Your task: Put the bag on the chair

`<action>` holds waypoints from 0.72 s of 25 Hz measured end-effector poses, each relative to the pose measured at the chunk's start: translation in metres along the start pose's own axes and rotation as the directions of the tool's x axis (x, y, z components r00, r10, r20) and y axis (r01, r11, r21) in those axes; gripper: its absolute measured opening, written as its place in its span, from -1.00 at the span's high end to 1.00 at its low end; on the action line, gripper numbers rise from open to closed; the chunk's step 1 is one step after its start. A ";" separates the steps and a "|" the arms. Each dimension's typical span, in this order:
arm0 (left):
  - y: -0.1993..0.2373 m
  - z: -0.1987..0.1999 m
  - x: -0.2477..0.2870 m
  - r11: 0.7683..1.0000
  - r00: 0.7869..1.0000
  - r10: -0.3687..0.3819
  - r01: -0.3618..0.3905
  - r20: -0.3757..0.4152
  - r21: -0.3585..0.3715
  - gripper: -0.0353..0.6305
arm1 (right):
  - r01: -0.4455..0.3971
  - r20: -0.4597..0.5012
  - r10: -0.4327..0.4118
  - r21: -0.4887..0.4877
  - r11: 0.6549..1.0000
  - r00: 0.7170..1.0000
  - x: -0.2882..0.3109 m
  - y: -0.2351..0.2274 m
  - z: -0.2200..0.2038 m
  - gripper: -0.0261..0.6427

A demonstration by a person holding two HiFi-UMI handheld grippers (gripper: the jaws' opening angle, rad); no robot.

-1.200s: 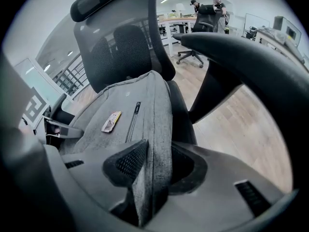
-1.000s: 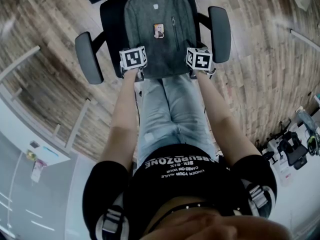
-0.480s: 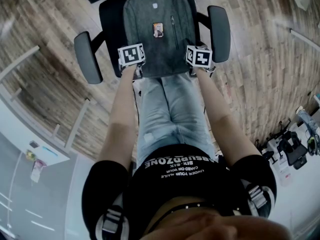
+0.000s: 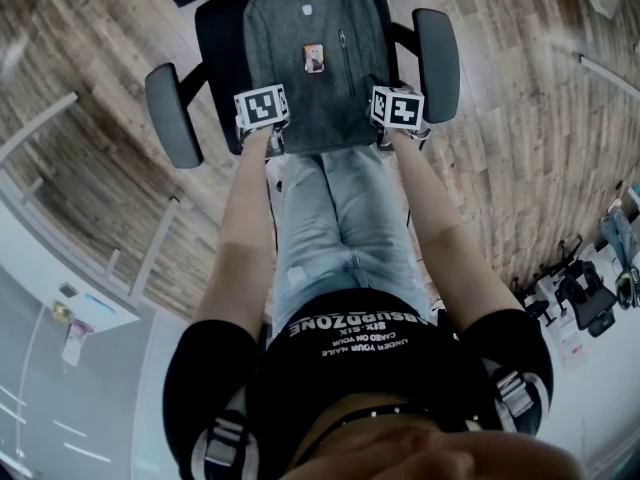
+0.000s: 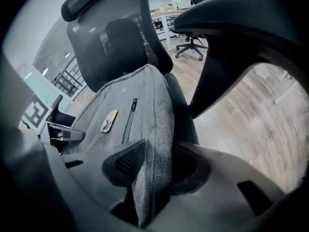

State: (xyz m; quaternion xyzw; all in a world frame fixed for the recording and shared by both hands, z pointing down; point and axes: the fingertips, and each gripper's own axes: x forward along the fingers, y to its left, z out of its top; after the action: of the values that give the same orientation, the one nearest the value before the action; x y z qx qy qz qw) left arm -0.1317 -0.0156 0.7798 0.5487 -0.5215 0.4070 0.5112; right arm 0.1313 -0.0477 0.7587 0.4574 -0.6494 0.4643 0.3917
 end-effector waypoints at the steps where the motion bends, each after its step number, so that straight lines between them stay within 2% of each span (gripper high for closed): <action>1: 0.000 0.000 0.000 1.000 1.000 0.002 -0.002 0.001 -0.002 0.45 | 0.001 -0.001 -0.001 0.006 1.000 1.000 0.000 -0.001 0.000 0.48; 8: -0.005 -0.004 0.000 0.998 1.000 -0.028 0.027 -0.013 -0.049 0.40 | 0.006 0.027 -0.005 -0.032 0.999 1.000 -0.005 0.001 0.001 0.40; 14: 0.000 0.001 -0.007 0.999 0.999 0.052 -0.052 -0.009 0.007 0.25 | 0.039 0.027 -0.037 -0.083 0.996 0.999 -0.011 0.003 0.003 0.22; 18: 0.002 0.002 -0.016 0.995 0.996 0.090 -0.091 0.009 0.036 0.23 | 0.082 0.082 -0.074 -0.098 0.992 0.994 -0.023 0.002 0.005 0.20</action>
State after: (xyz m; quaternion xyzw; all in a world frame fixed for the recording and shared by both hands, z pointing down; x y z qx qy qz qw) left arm -0.1355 -0.0149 0.7638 0.5354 -0.5402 0.4371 0.4801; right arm 0.1351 -0.0464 0.7350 0.4800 -0.6686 0.3969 0.4064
